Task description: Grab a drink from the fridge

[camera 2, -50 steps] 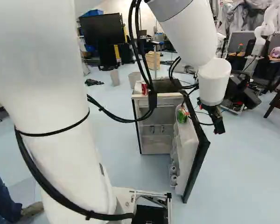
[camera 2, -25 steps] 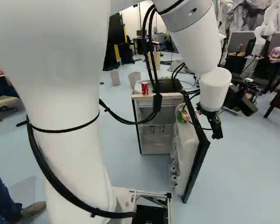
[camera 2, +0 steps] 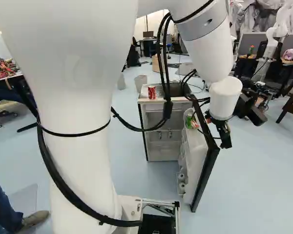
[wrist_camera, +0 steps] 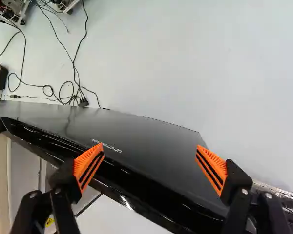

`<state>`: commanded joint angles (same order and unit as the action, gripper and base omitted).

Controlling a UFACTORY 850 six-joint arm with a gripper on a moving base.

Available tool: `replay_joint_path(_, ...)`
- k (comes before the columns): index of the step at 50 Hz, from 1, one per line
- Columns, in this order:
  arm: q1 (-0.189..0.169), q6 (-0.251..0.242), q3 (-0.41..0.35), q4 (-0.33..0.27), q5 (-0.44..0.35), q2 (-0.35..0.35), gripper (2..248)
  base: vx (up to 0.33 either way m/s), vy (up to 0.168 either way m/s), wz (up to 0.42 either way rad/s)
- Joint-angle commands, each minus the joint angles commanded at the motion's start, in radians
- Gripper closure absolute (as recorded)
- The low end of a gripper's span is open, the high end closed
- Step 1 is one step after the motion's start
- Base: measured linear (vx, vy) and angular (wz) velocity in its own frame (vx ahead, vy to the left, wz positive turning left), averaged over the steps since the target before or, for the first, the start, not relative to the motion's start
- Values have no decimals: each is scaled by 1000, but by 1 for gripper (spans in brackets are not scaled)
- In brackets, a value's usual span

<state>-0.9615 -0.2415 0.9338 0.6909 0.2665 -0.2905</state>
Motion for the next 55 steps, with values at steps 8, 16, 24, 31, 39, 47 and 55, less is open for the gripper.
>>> replay_joint_path(8,2,0,-8,0,0,6,3,0,0,0)
replay_joint_path(16,5,0,-18,0,0,14,3,0,0,0)
replay_joint_path(24,9,0,-27,0,0,22,3,0,0,0)
replay_joint_path(31,13,0,-35,0,0,28,3,0,0,0)
replay_joint_path(39,18,0,-44,0,0,35,3,0,0,0)
replay_joint_path(47,22,0,-52,0,0,42,3,0,0,0)
replay_joint_path(55,27,0,-61,0,0,49,3,0,0,0)
